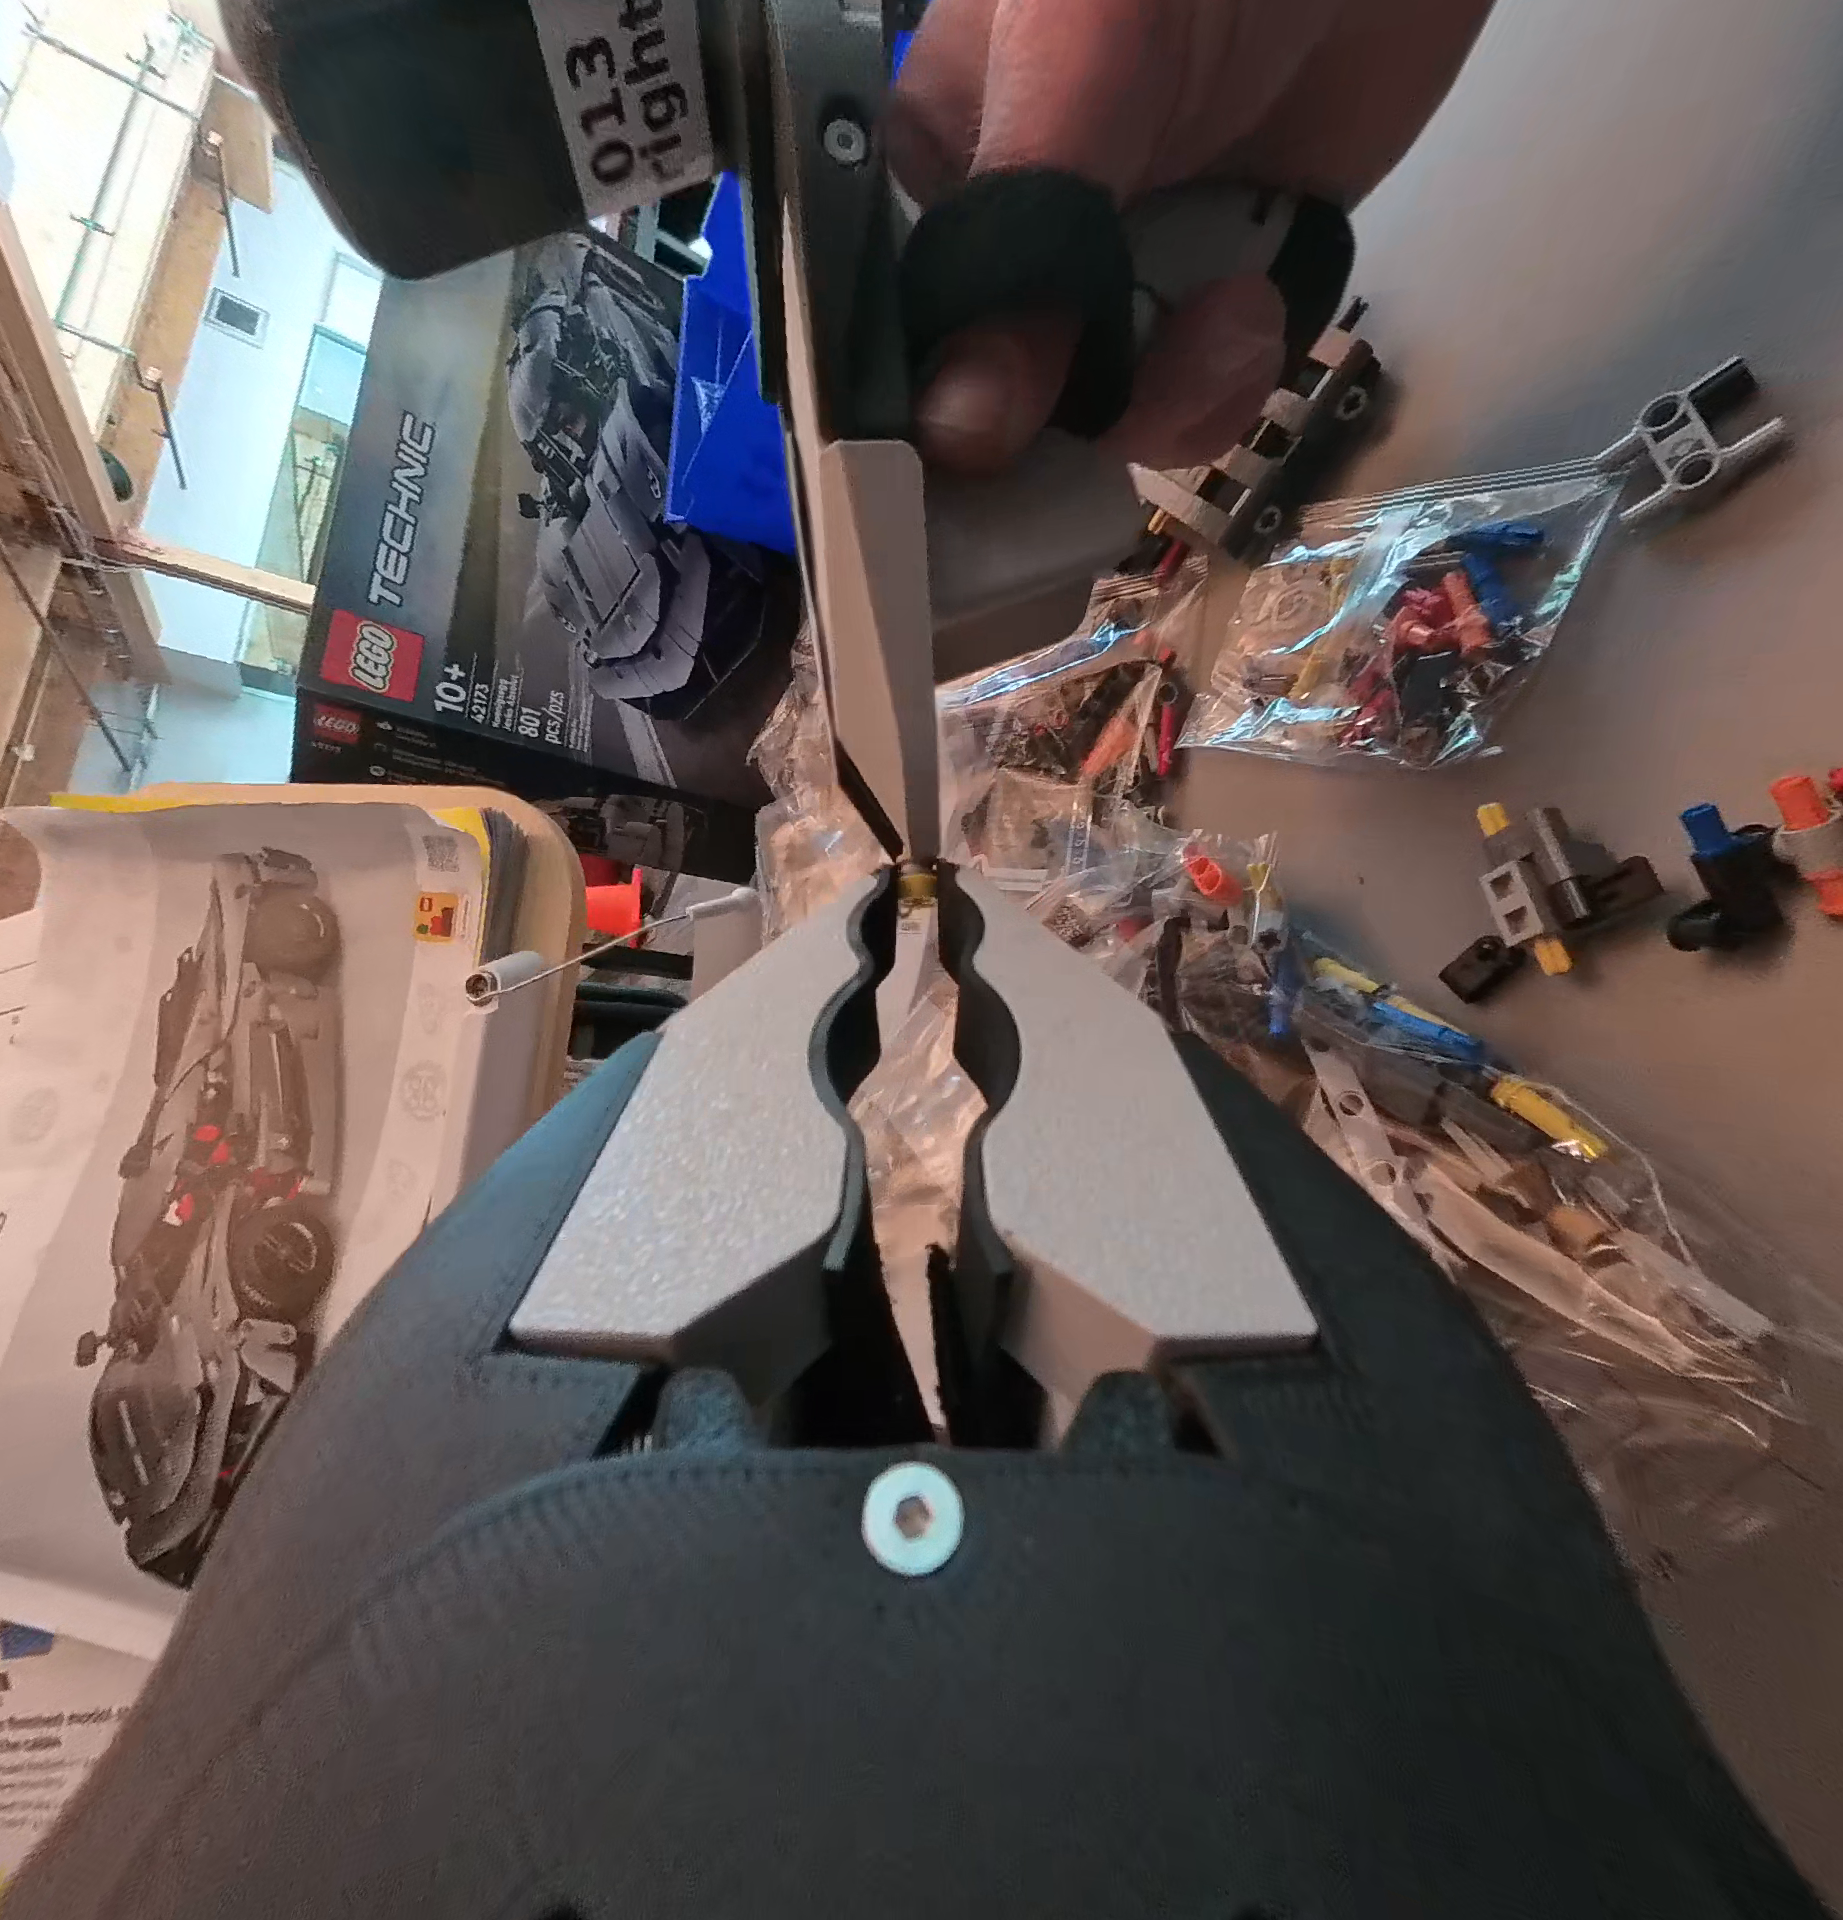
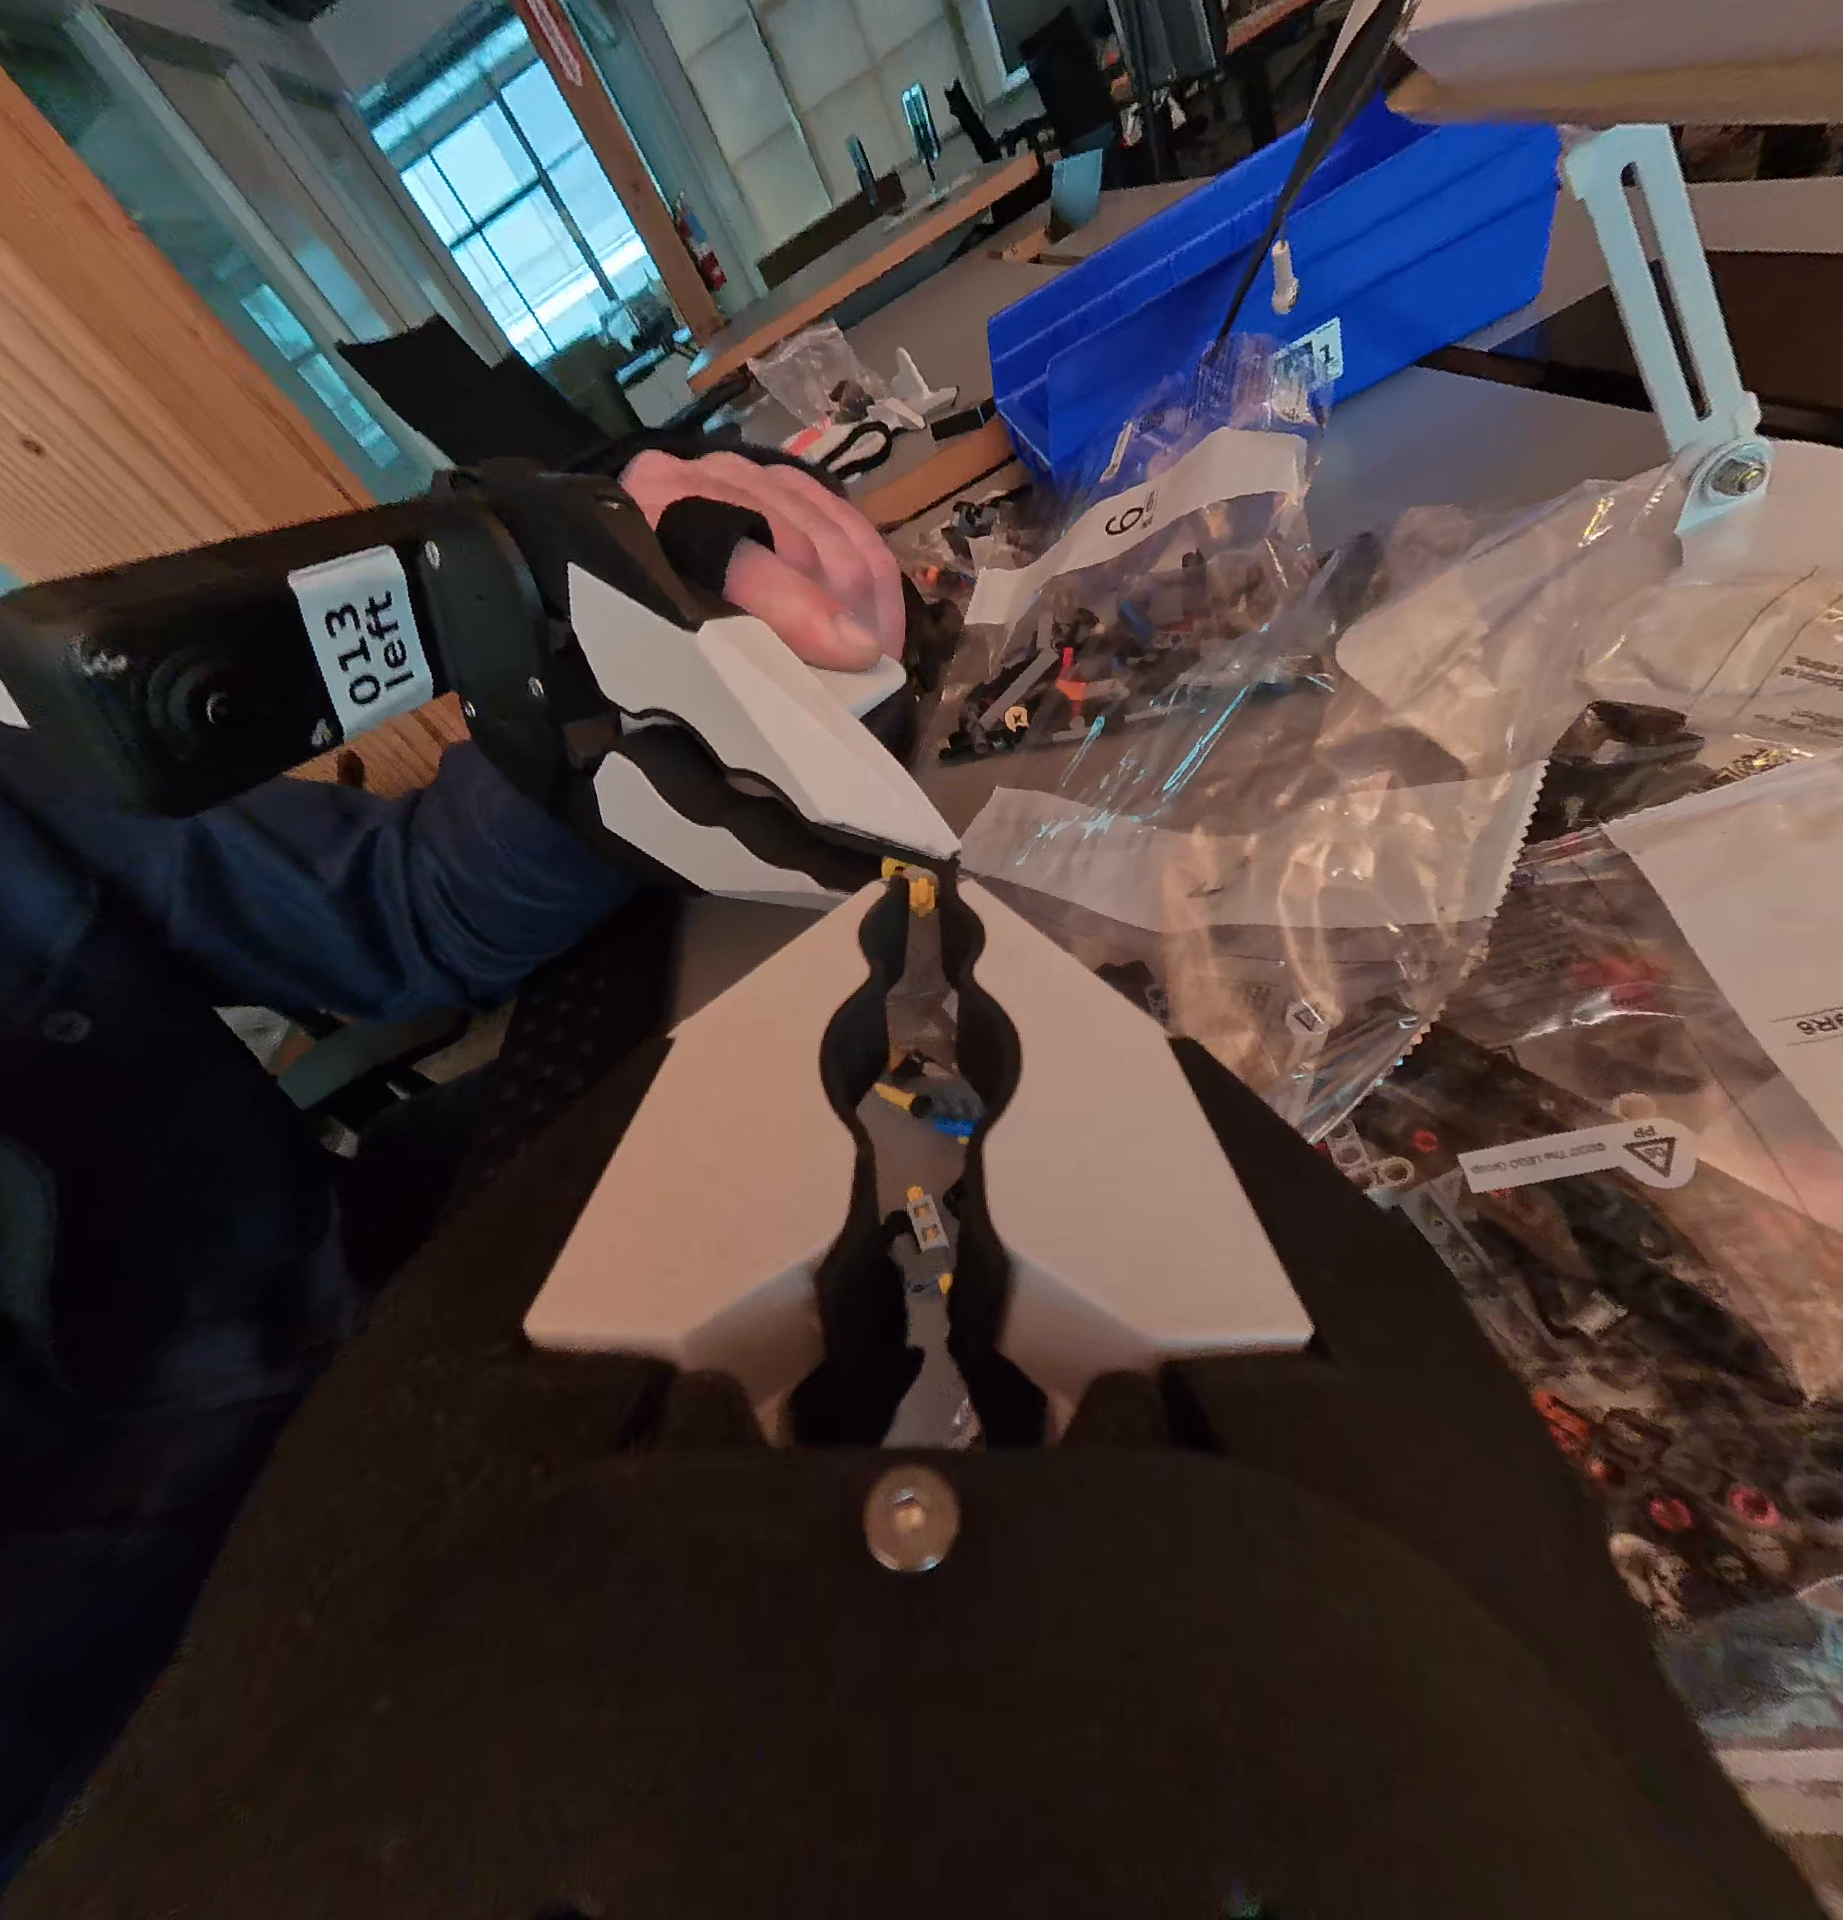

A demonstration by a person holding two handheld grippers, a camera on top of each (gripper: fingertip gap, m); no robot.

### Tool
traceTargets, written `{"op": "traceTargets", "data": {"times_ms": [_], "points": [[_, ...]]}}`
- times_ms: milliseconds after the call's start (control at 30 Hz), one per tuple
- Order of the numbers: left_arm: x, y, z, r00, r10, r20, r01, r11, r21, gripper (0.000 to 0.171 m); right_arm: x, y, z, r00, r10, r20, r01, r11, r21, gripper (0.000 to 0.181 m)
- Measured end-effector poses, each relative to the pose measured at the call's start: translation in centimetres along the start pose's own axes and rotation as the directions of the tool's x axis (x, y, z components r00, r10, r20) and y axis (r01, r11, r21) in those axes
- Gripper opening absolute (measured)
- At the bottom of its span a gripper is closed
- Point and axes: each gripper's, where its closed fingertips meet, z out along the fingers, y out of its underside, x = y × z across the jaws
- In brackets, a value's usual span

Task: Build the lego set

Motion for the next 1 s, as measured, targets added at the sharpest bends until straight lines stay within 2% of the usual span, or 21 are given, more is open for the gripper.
{"op": "traceTargets", "data": {"times_ms": [233, 500, 600, 900, 1000], "points": [[-0.5, 0.1, 0.5, 0.998, 0.023, 0.057, -0.022, 1.000, -0.017, 0.006, 0.8, -0.5, -0.3, 0.999, 0.041, -0.034, -0.039, 0.998, 0.040, 0.011], [-0.6, 0.0, 1.0, 0.994, 0.057, 0.093, -0.055, 0.998, -0.028, 0.006, 0.7, -0.4, 0.0, 0.998, 0.053, -0.025, -0.051, 0.997, 0.052, 0.009], [-0.7, -0.1, 0.9, 0.994, 0.049, 0.099, -0.048, 0.999, -0.016, 0.006, 0.6, -0.5, -0.2, 0.999, 0.032, -0.030, -0.030, 0.999, 0.044, 0.007], [-1.1, -1.2, 0.2, 0.995, -0.016, 0.096, 0.009, 0.997, 0.073, 0.006, -0.5, -1.1, -0.6, 0.996, 0.044, 0.083, -0.051, 0.995, 0.081, 0.005], [-1.1, -1.3, 0.0, 0.996, -0.038, 0.083, 0.030, 0.995, 0.092, 0.006, -0.6, -1.1, -0.6, 0.997, 0.023, 0.075, -0.029, 0.997, 0.076, 0.004]]}}
